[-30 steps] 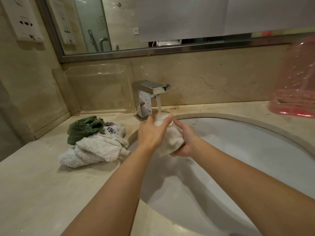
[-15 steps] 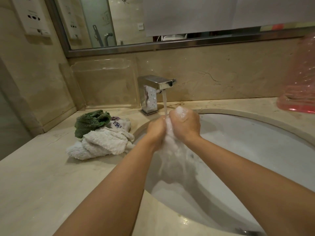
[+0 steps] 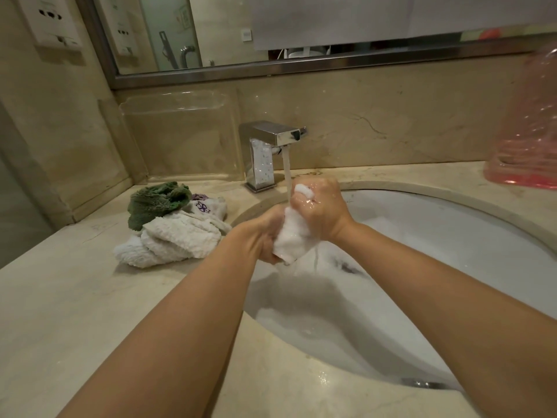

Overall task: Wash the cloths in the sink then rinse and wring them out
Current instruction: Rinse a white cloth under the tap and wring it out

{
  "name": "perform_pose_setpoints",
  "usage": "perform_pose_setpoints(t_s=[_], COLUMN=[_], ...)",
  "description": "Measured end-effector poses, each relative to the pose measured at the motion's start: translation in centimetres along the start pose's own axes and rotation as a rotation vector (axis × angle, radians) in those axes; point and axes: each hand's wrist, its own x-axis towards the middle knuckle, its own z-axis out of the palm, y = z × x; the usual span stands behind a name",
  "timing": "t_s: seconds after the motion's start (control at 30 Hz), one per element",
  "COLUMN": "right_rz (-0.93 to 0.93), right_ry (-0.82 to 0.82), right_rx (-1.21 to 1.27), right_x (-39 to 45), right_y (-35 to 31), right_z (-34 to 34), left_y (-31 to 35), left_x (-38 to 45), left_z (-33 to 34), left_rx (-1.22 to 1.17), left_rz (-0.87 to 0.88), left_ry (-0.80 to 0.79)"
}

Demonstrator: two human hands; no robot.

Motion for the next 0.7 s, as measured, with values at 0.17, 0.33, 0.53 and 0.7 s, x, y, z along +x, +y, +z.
perform_pose_setpoints(t_s=[0.17, 0.33, 0.53, 0.7], right_rz=[0.127, 0.448, 0.876, 0.897], right_ry=[0.036, 0.156, 0.425, 0.426], right_rx=[0.045, 0.095, 0.252, 0.301], right_x=[-0.6, -2.1, -1.8, -1.1], right_y=[0.8, 1.2, 1.3, 0.5], right_z=[-0.2, 1.0, 1.6, 2.1], left_y=[0.3, 0.3, 0.2, 0.3], left_x=[-0.1, 0.1, 0.3, 0.4], left_z=[0.5, 0.5, 0.6, 0.7], left_rx=[-0.012, -0.078, -0.076, -0.163], left_rz=[0.075, 0.224, 0.134, 0.122], left_ry=[-0.01, 0.051, 0.09, 0.057])
